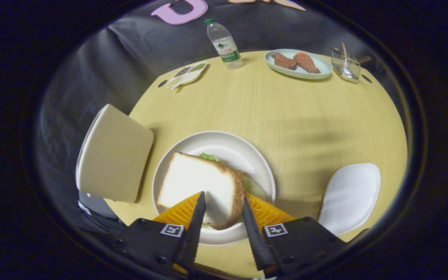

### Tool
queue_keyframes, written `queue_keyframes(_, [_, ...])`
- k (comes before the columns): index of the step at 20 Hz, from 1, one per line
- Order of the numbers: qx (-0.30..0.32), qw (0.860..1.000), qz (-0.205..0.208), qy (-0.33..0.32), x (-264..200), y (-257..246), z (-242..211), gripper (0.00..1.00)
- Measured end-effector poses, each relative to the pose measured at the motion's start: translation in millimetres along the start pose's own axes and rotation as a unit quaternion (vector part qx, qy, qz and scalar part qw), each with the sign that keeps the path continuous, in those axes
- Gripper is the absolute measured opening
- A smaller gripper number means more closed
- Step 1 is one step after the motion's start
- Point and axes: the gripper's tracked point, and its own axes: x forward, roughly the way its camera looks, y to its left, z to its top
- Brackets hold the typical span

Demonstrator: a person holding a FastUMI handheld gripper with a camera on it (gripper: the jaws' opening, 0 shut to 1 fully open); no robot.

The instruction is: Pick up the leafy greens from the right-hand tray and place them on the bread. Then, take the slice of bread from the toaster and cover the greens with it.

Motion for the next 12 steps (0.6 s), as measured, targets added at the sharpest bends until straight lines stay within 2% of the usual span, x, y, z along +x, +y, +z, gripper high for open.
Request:
queue_keyframes(4, [-0.075,0.992,-0.057,-0.087,-17,-11,25,0.95])
queue_keyframes(7, [-0.088,0.974,-0.090,-0.188,-51,-12,64,0.95])
queue_keyframes(12, [-0.069,0.929,-0.116,-0.345,-133,-13,131,0.98])
